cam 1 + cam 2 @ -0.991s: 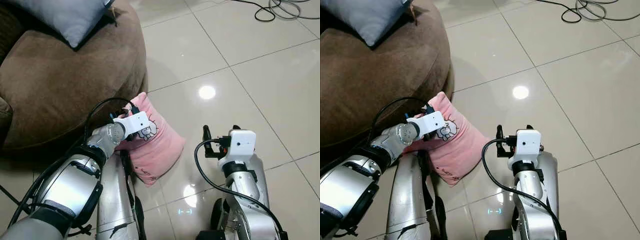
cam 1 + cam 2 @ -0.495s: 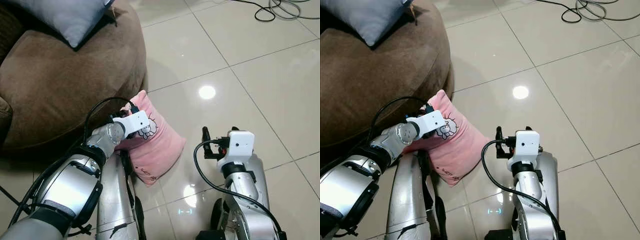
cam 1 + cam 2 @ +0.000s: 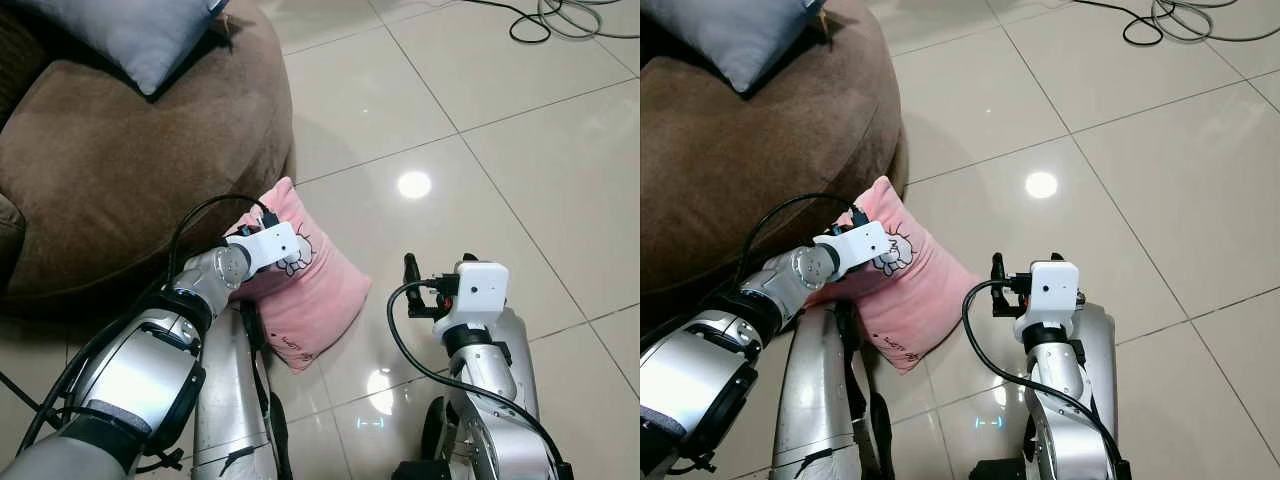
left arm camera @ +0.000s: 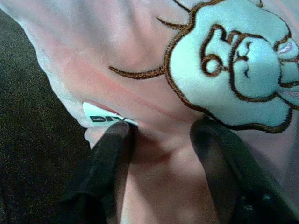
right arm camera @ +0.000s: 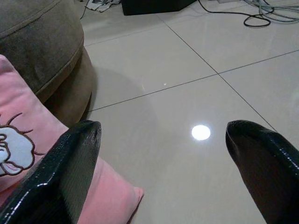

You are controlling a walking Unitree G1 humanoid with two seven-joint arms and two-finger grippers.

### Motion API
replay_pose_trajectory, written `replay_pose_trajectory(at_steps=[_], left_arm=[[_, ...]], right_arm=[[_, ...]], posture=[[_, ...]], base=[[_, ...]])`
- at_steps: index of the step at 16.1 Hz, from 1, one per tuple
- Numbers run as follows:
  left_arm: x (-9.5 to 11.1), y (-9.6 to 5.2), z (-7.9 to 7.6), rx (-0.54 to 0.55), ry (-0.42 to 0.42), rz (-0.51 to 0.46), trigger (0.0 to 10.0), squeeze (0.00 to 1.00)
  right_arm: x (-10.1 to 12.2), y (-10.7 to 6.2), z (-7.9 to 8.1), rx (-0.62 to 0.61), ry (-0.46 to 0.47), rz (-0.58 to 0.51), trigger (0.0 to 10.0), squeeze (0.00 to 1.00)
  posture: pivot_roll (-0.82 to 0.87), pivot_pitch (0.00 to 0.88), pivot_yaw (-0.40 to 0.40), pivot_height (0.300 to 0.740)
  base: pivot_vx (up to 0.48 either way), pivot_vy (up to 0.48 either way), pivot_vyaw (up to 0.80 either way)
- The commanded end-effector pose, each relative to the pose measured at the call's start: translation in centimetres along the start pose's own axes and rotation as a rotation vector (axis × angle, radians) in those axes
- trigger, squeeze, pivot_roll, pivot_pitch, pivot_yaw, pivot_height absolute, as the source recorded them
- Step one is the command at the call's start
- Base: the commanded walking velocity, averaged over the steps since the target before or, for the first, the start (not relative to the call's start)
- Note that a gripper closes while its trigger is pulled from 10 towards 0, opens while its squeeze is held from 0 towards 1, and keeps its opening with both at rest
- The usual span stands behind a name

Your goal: Move the pillow to the sofa from floor

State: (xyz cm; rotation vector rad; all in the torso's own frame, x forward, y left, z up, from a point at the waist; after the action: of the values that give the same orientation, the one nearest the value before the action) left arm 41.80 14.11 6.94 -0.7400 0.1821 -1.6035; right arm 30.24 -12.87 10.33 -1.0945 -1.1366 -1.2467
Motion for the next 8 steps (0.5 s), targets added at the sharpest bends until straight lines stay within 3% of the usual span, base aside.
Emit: replay_pose_trajectory(at_steps=[1, 6, 8], left_arm=[[-0.88, -0.06, -0.86, -0.039, -0.009, 0.027, 0.0, 0.00], [-0.83, -0.07, -0.63, -0.029, -0.028, 0.023, 0.0, 0.00], [-0.83, -0.08, -0.46, -0.020, -0.076, 0.022, 0.0, 0.00]], right_arm=[[-0.52, -0.04, 0.41, 0.014, -0.006, 0.025, 10.0, 0.00], [-0.28, 0.47, 0.49, 0.027, -0.013, 0.018, 10.0, 0.00], [-0.32, 0.48, 0.52, 0.031, -0.014, 0.019, 10.0, 0.00]], posture=[[-0.02, 0.228, 0.112, 0.415], [-0.02, 0.213, 0.099, 0.415], [-0.02, 0.211, 0.099, 0.415]], base=[[0.000, 0.000, 0.00], [0.000, 0.000, 0.00], [0.000, 0.000, 0.00]])
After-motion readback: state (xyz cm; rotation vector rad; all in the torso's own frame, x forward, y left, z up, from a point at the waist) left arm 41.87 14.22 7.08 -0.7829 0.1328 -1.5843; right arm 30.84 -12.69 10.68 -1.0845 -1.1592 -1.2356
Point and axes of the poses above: a point about 5 cm out from each wrist's last joint towards the gripper, its own y axis pointing out of the wrist towards the gripper, its own x axis along the axis of the wrist's last joint, z = x × y, the point moved 5 cm from there along y, pointing out of the wrist towards the gripper, and after that the axes turned 6 degrees about y, right-handed, at the moved point
